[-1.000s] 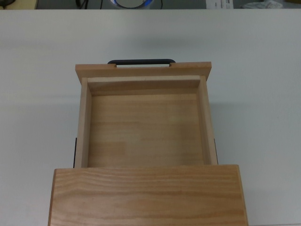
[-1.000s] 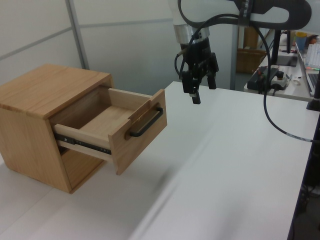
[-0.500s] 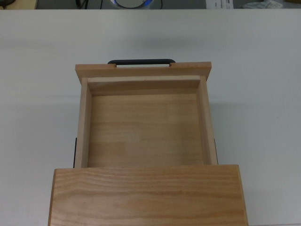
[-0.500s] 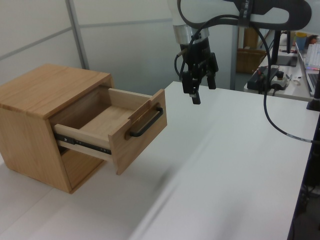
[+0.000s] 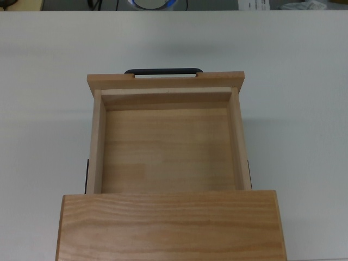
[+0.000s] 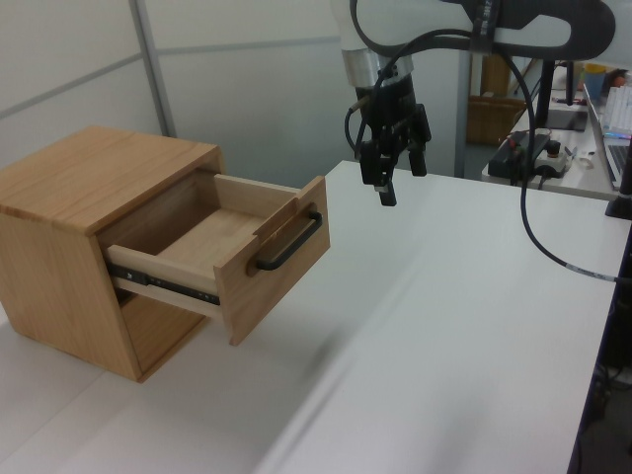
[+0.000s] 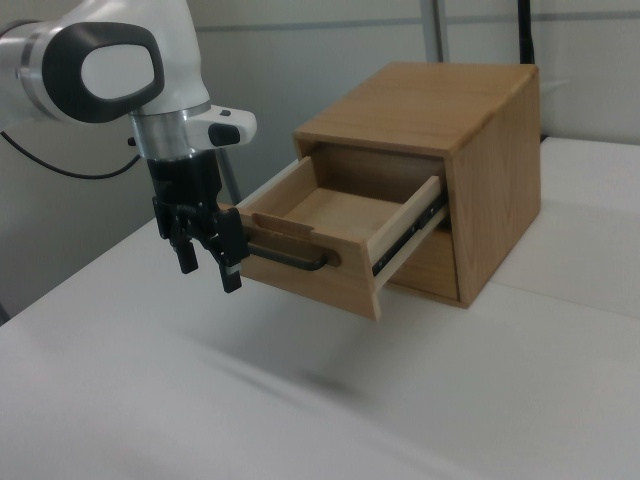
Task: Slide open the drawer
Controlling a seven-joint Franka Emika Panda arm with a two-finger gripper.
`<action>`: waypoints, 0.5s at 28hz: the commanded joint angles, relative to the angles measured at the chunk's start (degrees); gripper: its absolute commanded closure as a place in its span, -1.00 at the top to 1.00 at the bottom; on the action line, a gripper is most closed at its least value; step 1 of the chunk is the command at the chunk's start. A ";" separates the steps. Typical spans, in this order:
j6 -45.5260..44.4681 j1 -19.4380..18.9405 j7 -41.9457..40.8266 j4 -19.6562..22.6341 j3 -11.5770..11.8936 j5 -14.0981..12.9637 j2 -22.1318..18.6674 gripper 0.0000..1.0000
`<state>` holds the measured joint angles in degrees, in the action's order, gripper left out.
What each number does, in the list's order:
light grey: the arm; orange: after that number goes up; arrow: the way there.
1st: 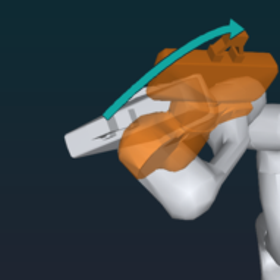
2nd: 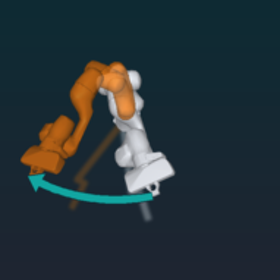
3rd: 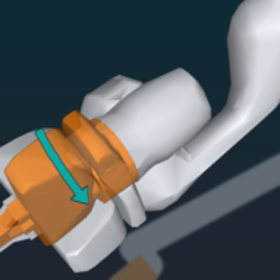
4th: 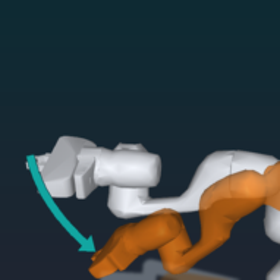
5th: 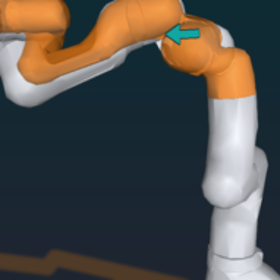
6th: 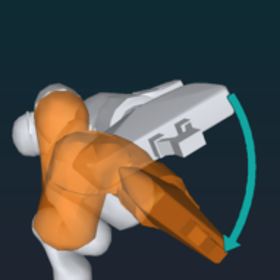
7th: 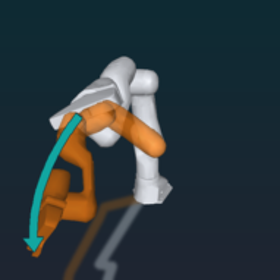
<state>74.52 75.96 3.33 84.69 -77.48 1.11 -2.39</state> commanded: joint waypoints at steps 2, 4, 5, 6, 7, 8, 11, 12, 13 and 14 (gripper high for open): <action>0.71 -1.16 -1.30 -0.49 0.40 1.09 0.19 1.00; 1.15 -1.33 -1.30 -0.49 0.40 1.09 0.19 1.00; 1.33 -1.34 -1.30 -0.49 0.40 1.09 0.19 1.00; 1.33 -1.34 -1.30 -0.49 0.31 1.09 0.19 1.00; 1.42 -1.34 -1.30 -0.49 0.40 1.09 0.11 1.00; 1.42 -1.34 -1.30 -0.49 0.40 1.09 0.11 1.00; 1.33 -1.34 -1.22 -0.49 0.40 1.09 0.02 1.00; 1.24 -1.34 -1.22 -0.49 0.40 1.09 0.02 1.00; 1.24 -1.34 -1.22 -0.49 0.40 1.09 0.02 1.00; 1.24 -1.34 -1.22 -0.49 0.40 1.09 0.02 1.00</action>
<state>75.09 75.48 3.06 84.67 -77.48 1.11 -2.39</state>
